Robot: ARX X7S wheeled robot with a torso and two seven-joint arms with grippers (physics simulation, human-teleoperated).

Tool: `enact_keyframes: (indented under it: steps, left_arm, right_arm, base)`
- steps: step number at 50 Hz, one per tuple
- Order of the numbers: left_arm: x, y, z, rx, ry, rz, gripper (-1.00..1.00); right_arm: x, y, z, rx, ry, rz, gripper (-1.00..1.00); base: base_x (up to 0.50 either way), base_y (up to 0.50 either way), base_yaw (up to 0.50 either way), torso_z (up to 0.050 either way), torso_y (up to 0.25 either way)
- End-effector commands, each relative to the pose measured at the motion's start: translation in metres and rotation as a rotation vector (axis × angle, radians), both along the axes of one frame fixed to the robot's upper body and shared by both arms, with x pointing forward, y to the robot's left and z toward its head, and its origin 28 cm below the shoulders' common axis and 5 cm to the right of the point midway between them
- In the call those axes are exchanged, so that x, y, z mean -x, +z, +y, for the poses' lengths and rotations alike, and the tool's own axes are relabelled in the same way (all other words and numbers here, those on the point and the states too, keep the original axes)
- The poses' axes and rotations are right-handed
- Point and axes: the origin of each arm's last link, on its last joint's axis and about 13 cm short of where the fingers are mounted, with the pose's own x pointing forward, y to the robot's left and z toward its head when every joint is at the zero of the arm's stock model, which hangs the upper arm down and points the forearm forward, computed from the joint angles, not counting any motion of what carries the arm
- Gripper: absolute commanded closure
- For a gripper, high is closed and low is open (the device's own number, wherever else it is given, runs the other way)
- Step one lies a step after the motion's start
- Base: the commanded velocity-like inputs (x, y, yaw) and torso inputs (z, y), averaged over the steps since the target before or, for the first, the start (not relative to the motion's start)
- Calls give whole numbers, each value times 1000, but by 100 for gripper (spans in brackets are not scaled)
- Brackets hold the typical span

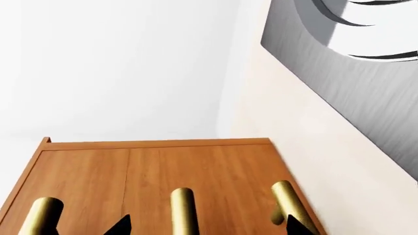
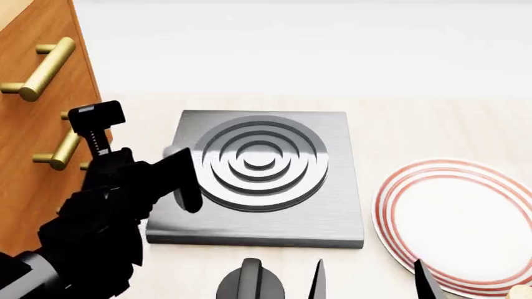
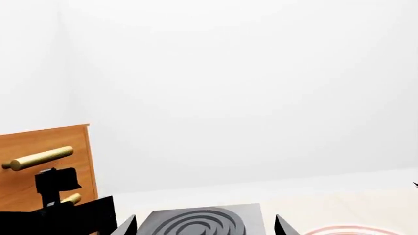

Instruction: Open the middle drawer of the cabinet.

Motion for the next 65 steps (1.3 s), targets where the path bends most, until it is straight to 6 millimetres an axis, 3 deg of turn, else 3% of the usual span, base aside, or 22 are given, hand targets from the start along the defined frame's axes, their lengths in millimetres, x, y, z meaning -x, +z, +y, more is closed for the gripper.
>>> enact_keyframes:
  steps: [1,65]
  left_arm:
    - [2,-1,4,-14,48,-10,-100]
    - [7,-14,24,-86,159,-5,-100]
  right_arm:
    - [0,0,0,1,0,0,-100]
    - [0,-1,2,9,3,3,-100]
  base:
    - [0,0,0,0,0]
    - [0,0,0,0,0]
